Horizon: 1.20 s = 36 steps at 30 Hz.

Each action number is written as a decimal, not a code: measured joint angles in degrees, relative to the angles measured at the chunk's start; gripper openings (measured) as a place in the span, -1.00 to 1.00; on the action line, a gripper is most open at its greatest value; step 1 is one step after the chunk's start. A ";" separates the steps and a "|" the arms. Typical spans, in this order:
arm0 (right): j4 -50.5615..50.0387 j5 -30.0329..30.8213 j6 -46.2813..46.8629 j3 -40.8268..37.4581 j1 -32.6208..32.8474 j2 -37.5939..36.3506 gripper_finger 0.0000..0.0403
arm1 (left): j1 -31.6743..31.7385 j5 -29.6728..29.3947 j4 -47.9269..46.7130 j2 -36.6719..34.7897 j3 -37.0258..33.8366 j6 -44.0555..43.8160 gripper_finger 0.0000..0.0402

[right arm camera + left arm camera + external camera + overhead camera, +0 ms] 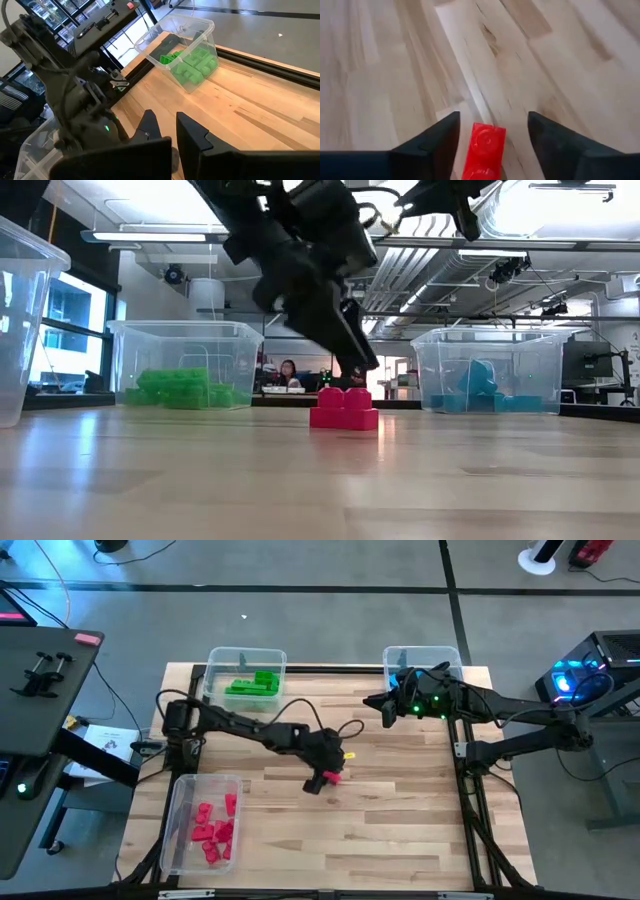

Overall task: Sort blocks
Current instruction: Put the red game piece into the bottom left transparent bin

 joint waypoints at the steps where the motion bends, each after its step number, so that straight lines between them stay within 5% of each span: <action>1: 0.05 0.00 0.00 0.00 0.00 0.00 -1.00 | -0.17 -0.60 0.01 0.49 0.04 0.75 0.13; 17: -0.26 0.03 1.25 0.00 0.02 0.00 -1.00 | 0.77 -2.43 -0.51 7.61 0.17 3.37 0.22; 20: -0.83 0.04 1.03 0.00 0.02 0.00 -1.00 | 0.66 -2.65 -0.76 7.17 0.17 0.60 -0.02; 23: -1.39 0.04 0.66 0.00 0.02 0.00 -1.00 | 1.05 -1.85 -1.59 5.62 -0.02 -2.28 -0.47; 29: -2.66 0.05 -1.24 0.00 -0.06 0.00 -1.00 | 4.95 0.76 -4.84 -1.75 -0.02 -5.39 -0.55; 36: -2.60 2.45 -6.51 0.00 -0.07 0.00 -1.00 | 9.21 0.69 -14.32 -24.20 0.07 -10.65 -0.53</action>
